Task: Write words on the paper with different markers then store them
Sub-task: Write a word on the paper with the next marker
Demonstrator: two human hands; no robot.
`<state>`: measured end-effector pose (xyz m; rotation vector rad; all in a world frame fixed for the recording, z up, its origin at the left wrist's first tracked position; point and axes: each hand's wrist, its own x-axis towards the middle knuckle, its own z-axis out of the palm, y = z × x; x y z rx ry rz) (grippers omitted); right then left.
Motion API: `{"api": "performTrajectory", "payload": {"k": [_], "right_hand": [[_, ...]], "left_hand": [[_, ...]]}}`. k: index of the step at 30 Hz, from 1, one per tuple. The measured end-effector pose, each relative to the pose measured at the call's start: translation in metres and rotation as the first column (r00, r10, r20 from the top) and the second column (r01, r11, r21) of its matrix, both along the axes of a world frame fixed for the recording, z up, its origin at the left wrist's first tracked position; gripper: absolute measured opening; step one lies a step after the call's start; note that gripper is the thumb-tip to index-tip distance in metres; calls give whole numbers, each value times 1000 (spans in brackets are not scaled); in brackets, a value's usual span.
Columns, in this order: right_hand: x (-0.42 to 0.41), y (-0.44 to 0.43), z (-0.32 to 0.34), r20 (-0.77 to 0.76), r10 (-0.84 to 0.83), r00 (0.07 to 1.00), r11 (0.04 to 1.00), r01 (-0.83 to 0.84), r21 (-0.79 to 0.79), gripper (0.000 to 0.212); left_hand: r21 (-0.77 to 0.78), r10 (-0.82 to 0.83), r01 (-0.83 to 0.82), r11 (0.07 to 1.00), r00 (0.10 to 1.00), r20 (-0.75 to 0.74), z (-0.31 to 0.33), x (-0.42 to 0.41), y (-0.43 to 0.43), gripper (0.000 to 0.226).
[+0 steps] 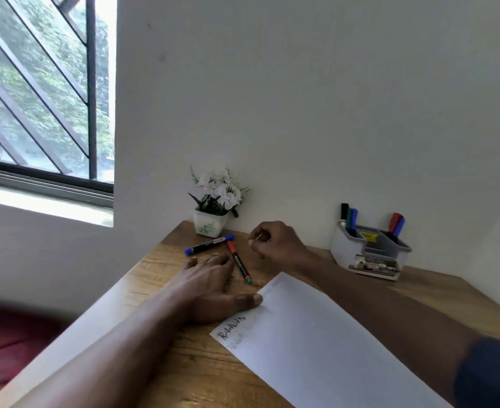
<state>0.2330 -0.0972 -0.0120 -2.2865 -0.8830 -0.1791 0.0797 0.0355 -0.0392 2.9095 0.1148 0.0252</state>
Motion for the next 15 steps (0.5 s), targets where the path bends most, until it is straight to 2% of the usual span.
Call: {"api": "performTrajectory", "payload": {"k": [5, 8, 12, 15], "right_hand": [[5, 54, 9, -210, -49, 976, 984, 11, -178, 29], [11, 65, 9, -253, -121, 960, 963, 52, -263, 36], [18, 56, 6, -343, -169, 924, 981, 125, -149, 28], [10, 37, 13, -435, -96, 895, 987, 143, 75, 14]], "left_hand": [[-10, -17, 18, 1000, 999, 27, -5, 5, 4, 112], [-18, -26, 27, 999, 998, 51, -8, 9, 7, 115], [-15, -10, 11, 1000, 998, 65, -11, 12, 7, 117], [-33, 2, 0, 999, 996, 84, -10, 11, 7, 110]]}}
